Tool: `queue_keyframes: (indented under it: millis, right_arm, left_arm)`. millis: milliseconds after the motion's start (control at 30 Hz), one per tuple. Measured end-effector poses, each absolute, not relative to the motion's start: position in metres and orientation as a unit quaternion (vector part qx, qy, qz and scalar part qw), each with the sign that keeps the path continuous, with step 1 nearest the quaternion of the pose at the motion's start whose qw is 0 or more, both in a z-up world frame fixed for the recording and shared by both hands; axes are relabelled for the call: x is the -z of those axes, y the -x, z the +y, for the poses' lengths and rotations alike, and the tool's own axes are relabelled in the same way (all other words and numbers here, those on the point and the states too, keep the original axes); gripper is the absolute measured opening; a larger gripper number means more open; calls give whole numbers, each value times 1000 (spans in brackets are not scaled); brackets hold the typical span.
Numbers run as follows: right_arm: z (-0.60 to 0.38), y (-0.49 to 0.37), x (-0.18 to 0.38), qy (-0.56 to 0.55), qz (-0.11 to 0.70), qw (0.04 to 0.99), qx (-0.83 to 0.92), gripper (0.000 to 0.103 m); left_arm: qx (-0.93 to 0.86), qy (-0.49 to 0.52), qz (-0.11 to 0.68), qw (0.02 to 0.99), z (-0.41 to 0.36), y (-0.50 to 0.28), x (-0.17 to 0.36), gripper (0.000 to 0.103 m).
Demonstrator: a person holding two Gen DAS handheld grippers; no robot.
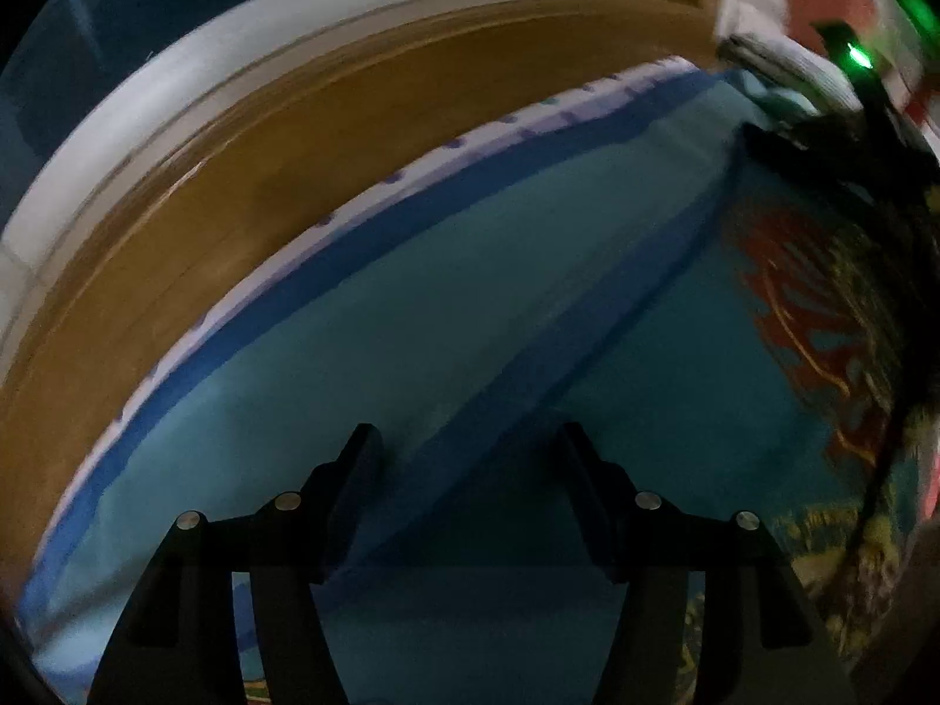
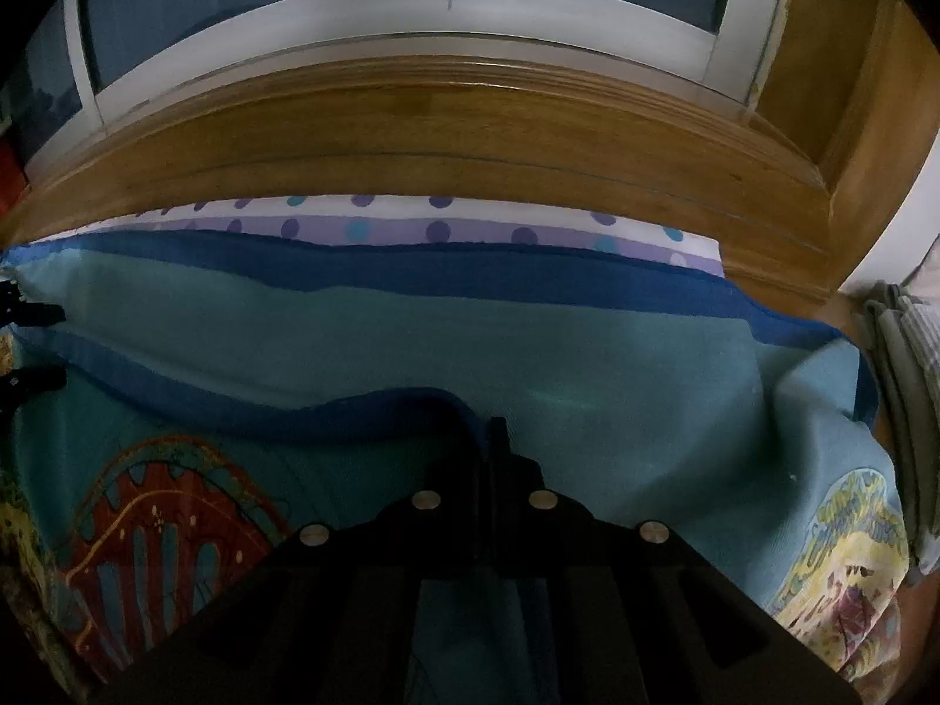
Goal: Fold clothes
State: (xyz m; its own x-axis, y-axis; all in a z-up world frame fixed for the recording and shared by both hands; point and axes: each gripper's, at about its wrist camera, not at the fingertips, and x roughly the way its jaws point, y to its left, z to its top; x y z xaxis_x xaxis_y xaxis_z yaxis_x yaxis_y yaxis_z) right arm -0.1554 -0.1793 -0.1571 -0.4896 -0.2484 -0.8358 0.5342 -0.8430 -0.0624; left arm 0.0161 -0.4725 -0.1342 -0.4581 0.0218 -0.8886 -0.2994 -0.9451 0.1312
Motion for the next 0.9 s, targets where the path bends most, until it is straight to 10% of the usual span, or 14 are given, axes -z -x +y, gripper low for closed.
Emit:
queue_keyframes:
  millis: [367, 567, 900]
  right_arm:
    - [-178, 153, 156, -448, 159, 233, 849, 1]
    - [-178, 150, 156, -447, 151, 232, 850, 1]
    - [-183, 154, 108, -410, 137, 232, 871, 1]
  left_arm:
    - [-852, 500, 135, 77, -483, 9, 136, 59]
    - [-855, 492, 120, 113, -469, 4, 136, 1]
    - [-875, 474, 35, 94, -504, 22, 114, 1]
